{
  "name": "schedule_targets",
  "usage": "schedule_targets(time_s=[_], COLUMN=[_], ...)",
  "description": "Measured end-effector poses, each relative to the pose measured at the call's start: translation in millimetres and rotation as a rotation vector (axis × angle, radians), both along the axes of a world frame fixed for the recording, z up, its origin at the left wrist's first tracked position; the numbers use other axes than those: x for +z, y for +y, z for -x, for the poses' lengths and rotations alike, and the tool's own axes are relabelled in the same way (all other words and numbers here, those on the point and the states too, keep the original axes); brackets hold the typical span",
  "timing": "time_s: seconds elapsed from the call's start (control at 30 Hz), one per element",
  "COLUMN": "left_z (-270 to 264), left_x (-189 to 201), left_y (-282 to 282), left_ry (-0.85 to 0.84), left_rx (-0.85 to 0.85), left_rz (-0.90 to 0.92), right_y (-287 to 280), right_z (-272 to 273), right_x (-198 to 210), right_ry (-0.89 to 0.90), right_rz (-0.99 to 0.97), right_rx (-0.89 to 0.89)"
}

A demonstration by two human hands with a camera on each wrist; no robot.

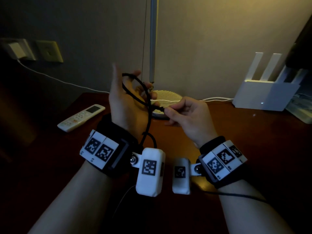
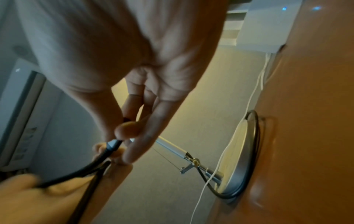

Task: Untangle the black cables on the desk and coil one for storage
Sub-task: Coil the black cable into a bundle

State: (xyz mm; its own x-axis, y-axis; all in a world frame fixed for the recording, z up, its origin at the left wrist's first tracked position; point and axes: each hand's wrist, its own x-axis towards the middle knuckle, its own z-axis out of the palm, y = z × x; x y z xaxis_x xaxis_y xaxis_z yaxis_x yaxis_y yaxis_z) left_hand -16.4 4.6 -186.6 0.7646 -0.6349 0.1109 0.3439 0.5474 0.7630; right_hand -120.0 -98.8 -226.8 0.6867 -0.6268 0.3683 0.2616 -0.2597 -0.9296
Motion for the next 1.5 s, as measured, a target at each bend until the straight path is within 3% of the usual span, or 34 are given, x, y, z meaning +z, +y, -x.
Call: schedule_targets(time_s=[0.37, 0.63, 0.8, 0.93, 1.1, 1.33, 1.4, 1.5], left_z=[2, 0, -3, 0, 3, -5, -6, -5], left_x=[3, 6, 12, 12, 10, 15, 15, 12], left_y=[-9, -2, 2, 0, -2, 2, 1, 1], left_ry=[-0.009, 0.058, 0.059, 0.021, -0.017, 0.028, -0.001, -0.039], left_rx=[0.014, -0.065, -0.122, -0.1, -0.115, -0.099, -0.092, -0.099], left_rz=[-0.101, -0.038, 0.03, 0.007, 0.018, 0.102, 0.095, 0.086], right_y=[16, 18, 22, 23, 26, 14, 8, 8], right_z=[-1, -1, -3, -2, -7, -11, -10, -9], right_x=[6, 12, 10, 8, 6, -5, -7, -9], right_ry=[0.099, 0.036, 0.169, 0.226, 0.234, 0.404, 0.384, 0.27], right_rz=[0.134, 0.034, -0.178, -0.155, -0.056, 0.191, 0.162, -0.111], right_rx=[0.116, 0.183, 0.47, 0.631, 0.528, 0.226, 0.239, 0.287])
